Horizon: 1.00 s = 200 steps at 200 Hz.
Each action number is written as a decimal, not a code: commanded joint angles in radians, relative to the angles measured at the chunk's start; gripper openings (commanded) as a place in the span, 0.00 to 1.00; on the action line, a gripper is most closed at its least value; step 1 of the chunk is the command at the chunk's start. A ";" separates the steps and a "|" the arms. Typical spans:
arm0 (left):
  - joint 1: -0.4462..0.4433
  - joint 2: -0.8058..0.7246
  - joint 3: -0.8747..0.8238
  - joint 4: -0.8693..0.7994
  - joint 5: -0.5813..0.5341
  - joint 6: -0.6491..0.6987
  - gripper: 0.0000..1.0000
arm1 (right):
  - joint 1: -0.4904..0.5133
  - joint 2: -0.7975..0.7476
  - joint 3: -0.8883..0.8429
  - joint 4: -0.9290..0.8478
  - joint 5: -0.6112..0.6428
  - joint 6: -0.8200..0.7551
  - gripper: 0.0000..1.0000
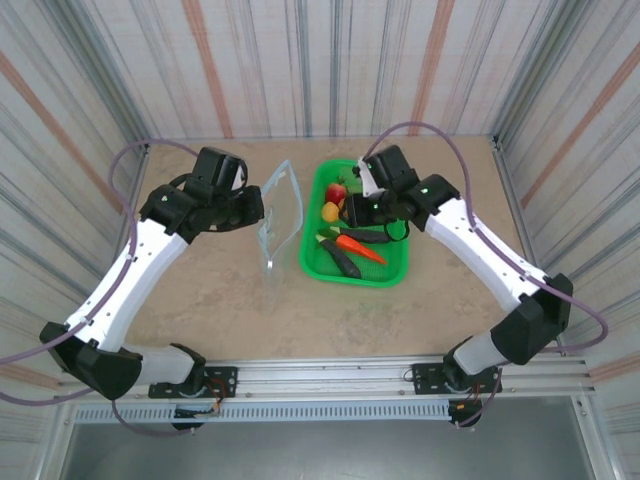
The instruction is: Place the food in the zip-top bag and seal the zipper
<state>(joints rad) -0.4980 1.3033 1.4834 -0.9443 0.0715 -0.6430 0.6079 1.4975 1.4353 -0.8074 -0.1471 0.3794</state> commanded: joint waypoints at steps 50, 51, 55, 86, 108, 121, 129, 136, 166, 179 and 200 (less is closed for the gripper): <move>0.050 -0.043 0.018 -0.154 0.035 0.014 0.00 | 0.015 0.131 -0.175 0.257 -0.005 -0.428 0.49; 0.051 -0.042 0.018 -0.156 0.035 0.014 0.00 | 0.013 0.135 -0.173 0.260 -0.010 -0.428 0.49; 0.052 -0.045 0.018 -0.162 0.035 0.014 0.00 | 0.008 0.151 -0.161 0.262 -0.030 -0.428 0.49; 0.058 -0.055 0.027 -0.201 0.028 0.014 0.00 | 0.029 0.315 -0.009 0.170 -0.141 -0.425 0.46; 0.064 -0.062 0.027 -0.212 0.028 0.008 0.00 | 0.059 0.378 0.010 0.197 -0.108 -0.429 0.47; 0.065 -0.066 0.028 -0.215 0.030 0.006 0.00 | 0.064 0.411 0.027 0.195 -0.066 -0.427 0.47; 0.066 -0.068 0.027 -0.218 0.030 0.006 0.00 | 0.064 0.426 0.034 0.195 -0.039 -0.427 0.47; 0.066 -0.069 0.025 -0.220 0.030 0.006 0.00 | 0.063 0.438 0.039 0.195 -0.016 -0.430 0.47; 0.068 -0.082 0.012 -0.221 0.033 0.003 0.00 | 0.058 0.467 0.052 0.207 0.050 -0.455 0.47; 0.069 -0.086 0.009 -0.222 0.032 0.002 0.00 | 0.060 0.480 0.061 0.206 0.068 -0.471 0.47; 0.072 -0.090 0.005 -0.222 0.031 0.003 0.00 | 0.060 0.507 0.081 0.199 0.070 -0.486 0.45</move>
<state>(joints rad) -0.4374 1.2427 1.4853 -1.1343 0.0895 -0.6403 0.6693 1.9675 1.4742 -0.6014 -0.1188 -0.0616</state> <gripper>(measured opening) 0.052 0.464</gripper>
